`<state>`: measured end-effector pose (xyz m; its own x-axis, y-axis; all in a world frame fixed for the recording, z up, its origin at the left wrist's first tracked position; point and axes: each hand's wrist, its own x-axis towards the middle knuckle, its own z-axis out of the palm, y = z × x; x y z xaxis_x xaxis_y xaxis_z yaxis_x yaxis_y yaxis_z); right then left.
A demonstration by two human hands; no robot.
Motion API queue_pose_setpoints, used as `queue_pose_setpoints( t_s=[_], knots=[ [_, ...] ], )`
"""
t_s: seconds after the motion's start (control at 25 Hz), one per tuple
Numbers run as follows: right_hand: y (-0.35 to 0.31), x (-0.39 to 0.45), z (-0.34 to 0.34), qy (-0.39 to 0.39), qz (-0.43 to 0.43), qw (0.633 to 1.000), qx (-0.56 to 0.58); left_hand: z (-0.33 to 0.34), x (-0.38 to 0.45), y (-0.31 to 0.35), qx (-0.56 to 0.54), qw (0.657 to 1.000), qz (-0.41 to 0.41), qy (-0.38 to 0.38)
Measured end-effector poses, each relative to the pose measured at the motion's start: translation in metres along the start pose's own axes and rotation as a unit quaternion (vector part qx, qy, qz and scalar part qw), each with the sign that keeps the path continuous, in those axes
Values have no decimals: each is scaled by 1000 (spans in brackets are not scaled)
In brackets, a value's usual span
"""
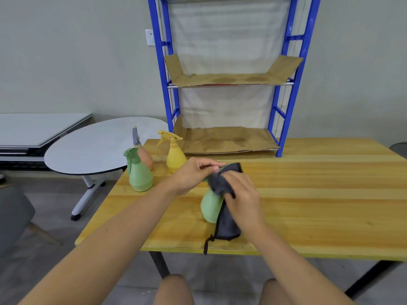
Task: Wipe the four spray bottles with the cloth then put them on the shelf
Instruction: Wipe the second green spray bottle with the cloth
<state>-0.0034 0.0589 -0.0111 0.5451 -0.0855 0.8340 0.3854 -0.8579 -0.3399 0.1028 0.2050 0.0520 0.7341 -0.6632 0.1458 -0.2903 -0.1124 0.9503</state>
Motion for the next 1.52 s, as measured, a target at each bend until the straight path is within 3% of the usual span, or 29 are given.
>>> queue_pose_setpoints(
  t_s=[0.08, 0.24, 0.28, 0.44, 0.64, 0.8, 0.92, 1.08, 1.28, 1.52],
  knots=[
    [4, 7, -3, 36, 65, 997, 1, 0, 0, 0, -2, 1000, -3, 2],
    [-17, -7, 6, -34, -45, 998, -6, 1, -2, 0, -7, 1000, -4, 7],
    [-10, -5, 2, -40, -40, 998, -4, 0, -3, 1, -1, 1000, -4, 6],
    [28, 2, -10, -6, 138, 990, -13, 1, -4, 0, 14, 1000, -12, 13],
    [13, -2, -9, -38, 75, 996, -13, 0, -5, -1, 14, 1000, -12, 13],
    [24, 6, -23, -51, 143, 988, 6, 2, -7, 1, 26, 999, -14, 15],
    [18, 22, -38, -43, 104, 993, -17, 6, -16, -2, 54, 998, 13, 39],
    [3, 60, -60, -70, 25, 993, -96, 11, -47, -41, -71, 992, -19, 99],
    [-17, 86, -49, -205, -70, 943, -253, 33, -51, -81, 164, 983, -58, 57],
    [-47, 72, -18, -268, -177, 905, -280, 34, -45, -79, 237, 969, -4, 69]
  ],
)
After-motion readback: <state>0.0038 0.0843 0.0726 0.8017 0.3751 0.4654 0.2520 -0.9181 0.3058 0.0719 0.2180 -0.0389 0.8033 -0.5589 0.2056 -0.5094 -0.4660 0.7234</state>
